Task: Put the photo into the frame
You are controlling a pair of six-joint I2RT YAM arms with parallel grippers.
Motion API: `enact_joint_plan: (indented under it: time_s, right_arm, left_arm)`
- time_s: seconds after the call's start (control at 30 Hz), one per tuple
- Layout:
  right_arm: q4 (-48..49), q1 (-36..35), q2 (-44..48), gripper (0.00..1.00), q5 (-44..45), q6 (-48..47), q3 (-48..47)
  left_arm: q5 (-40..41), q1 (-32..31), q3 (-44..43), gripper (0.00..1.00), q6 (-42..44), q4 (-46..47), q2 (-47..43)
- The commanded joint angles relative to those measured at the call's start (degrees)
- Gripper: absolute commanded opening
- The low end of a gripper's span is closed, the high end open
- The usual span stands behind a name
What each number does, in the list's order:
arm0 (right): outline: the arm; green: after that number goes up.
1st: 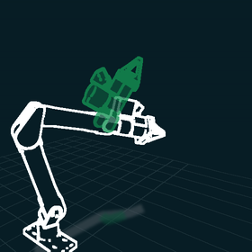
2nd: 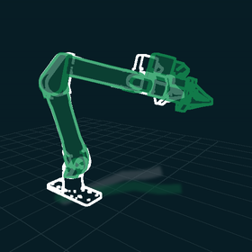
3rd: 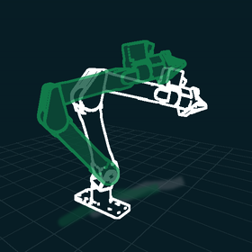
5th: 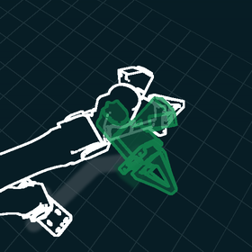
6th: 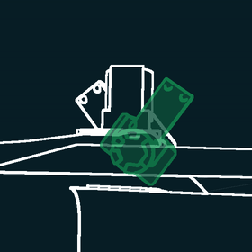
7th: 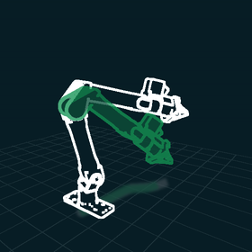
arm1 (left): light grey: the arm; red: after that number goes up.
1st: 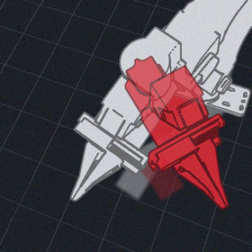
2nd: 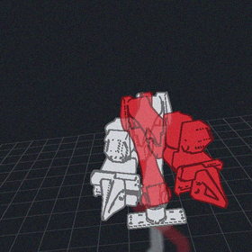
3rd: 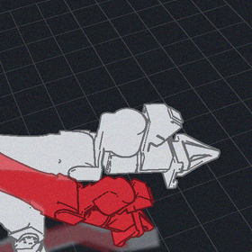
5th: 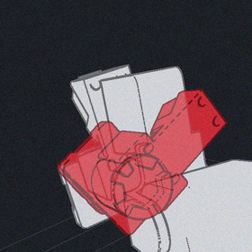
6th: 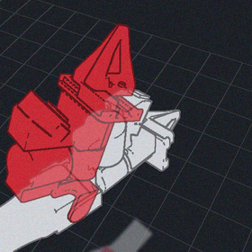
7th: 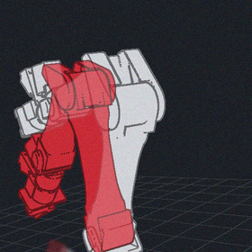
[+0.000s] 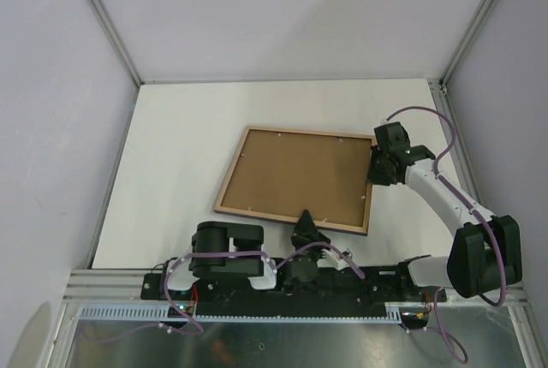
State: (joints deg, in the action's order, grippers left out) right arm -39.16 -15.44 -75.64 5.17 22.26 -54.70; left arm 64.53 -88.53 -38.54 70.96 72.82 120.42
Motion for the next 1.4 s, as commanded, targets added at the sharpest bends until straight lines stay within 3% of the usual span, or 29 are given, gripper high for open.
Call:
enact_joint_plan:
  time_s: [0.0,0.13,0.27,0.4,0.6,0.73,0.93,1.37]
  right_arm:
    - [-0.1,0.1,3.7,0.26,-3.3,-0.3,-4.2]
    - [-0.5,0.8,7.5,0.51,-1.7,0.5,-6.1]
    - [-0.5,2.1,13.5,0.62,0.6,1.8,-8.1]
    - [-0.8,3.8,18.0,0.63,1.9,2.7,-9.8]
    - [-1.7,5.7,21.5,0.63,2.5,3.1,-12.1]
    - [-2.3,6.3,22.5,0.62,2.7,3.2,-13.4]
    - [-2.8,6.8,25.1,0.62,5.2,4.0,-15.6]
    - [-2.3,7.7,29.5,0.64,11.0,6.4,-17.4]
  left_arm:
    - [0.7,1.2,-1.4,0.00,3.6,18.7,-4.0]
    - [0.4,2.0,-2.7,0.00,5.3,18.4,-6.9]
    - [-0.6,3.1,-3.9,0.00,5.3,13.7,-11.2]
    - [-2.4,4.5,-5.1,0.00,-0.5,0.4,-16.8]
    - [-8.2,8.7,-13.4,0.00,-17.2,-33.9,-25.5]
    - [-11.8,12.8,-20.9,0.00,-21.8,-45.2,-28.4]
    - [-15.6,17.7,-30.5,0.00,-24.0,-53.0,-30.1]
    - [-20.5,23.9,-46.2,0.00,-25.3,-60.2,-29.1]
